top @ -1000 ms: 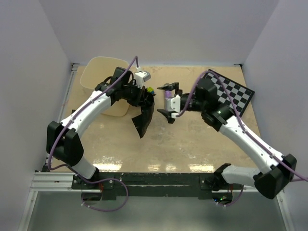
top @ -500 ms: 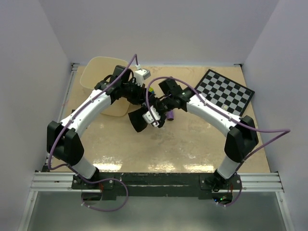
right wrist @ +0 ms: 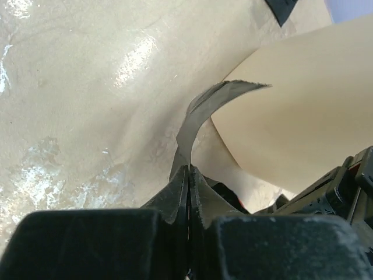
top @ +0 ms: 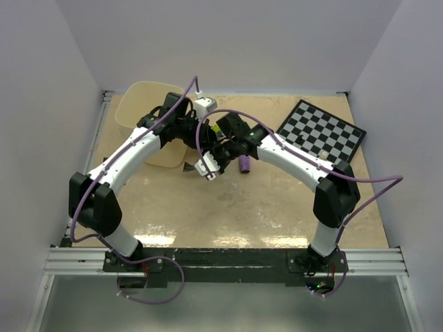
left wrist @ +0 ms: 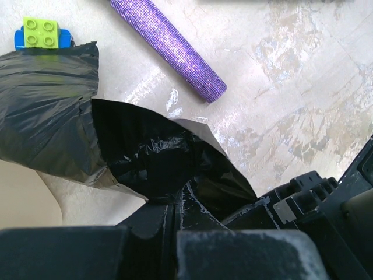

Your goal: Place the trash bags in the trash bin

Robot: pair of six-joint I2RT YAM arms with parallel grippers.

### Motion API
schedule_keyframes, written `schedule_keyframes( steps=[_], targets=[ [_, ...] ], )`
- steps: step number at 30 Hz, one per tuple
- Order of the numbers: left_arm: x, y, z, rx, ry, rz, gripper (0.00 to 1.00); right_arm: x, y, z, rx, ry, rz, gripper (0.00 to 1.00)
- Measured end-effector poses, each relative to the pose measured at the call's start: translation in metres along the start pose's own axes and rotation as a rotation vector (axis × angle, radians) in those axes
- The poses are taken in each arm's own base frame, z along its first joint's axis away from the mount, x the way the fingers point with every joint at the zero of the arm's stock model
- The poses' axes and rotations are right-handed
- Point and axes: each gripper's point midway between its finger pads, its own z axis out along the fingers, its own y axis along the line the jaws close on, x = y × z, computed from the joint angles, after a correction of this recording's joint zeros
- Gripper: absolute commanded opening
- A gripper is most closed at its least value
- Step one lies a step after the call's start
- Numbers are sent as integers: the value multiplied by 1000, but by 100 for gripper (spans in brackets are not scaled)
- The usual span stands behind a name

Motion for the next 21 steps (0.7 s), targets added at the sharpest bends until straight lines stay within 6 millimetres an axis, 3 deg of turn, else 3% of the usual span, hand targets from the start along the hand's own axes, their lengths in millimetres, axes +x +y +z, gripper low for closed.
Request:
schedule_keyframes(
  steps=[3, 6, 9, 13, 17, 19, 21],
  targets=[
    [-4, 2, 2, 4, -4, 17, 39, 3, -1, -3, 22, 19, 49, 0],
    [-12, 4, 0, 9, -21, 58, 51, -3, -3, -21, 85, 22, 101, 0],
    [-37, 10, -12, 7, -85, 106, 63, -16, -14, -64, 218, -4, 191, 0],
    [-83, 37, -52, -49, -267, 199, 71, -32, -51, -151, 524, -92, 347, 0],
    [-114, 55, -111, -126, -447, 322, 74, -52, -75, -209, 750, -194, 436, 0],
    [-116, 43, -134, -119, -508, 391, 74, -65, -83, -220, 800, -259, 470, 0],
    [-110, 15, -149, -51, -553, 464, 74, -74, -91, -227, 840, -325, 517, 0]
  ],
)
